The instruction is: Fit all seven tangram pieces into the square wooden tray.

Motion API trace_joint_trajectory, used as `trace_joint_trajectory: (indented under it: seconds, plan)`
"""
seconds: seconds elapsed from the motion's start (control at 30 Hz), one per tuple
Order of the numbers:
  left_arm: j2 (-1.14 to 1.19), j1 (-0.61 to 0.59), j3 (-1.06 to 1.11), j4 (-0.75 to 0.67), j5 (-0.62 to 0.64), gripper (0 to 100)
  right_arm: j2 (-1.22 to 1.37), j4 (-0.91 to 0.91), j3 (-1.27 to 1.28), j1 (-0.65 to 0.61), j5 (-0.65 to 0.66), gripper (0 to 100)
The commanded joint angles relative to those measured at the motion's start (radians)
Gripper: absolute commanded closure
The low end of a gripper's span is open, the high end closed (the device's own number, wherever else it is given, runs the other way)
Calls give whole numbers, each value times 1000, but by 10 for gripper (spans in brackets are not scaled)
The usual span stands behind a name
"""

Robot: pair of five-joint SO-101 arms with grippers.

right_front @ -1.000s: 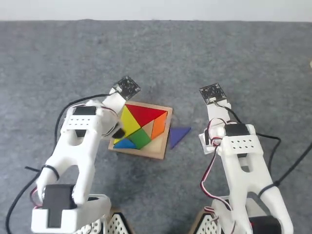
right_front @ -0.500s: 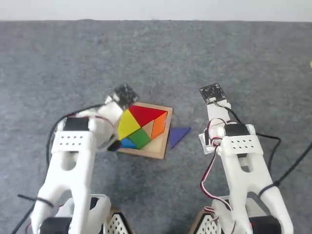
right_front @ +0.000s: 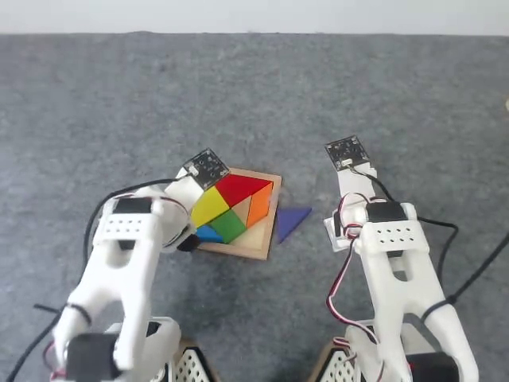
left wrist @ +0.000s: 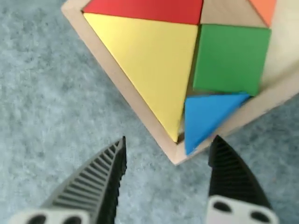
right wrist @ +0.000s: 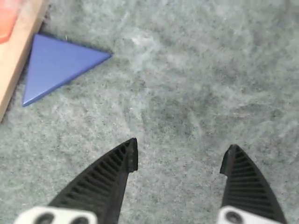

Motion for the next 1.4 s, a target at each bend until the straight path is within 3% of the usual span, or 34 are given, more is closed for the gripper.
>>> trace_joint_trajectory:
  seconds: [0.0,0.17,0.47,0.7,0.8,0.9,1.13,1.37]
  plan:
    - [118,-6,-96,-31,14,724,-38,-8,-5,-10,-14,702]
    - [138,-3,-153,-32,15,724,-38,-12,-5,-10,-14,702]
    - [-103,5,-145,84,52,724,-38,-8,-6,-39,-14,702]
    - [-233,35,-108,66,723,724,-28,88,-132,-139,-72,702]
    - [-216,-25,-90,66,732,724,45,162,-244,-234,-112,702]
    - [-176,-106,-71,5,749,724,163,104,-307,-277,-166,702]
    - [-54,-160,-88,-74,744,723,403,-36,-342,-429,-522,702]
    - [-43,-157,-91,-80,718,723,501,-110,-338,-406,-540,702]
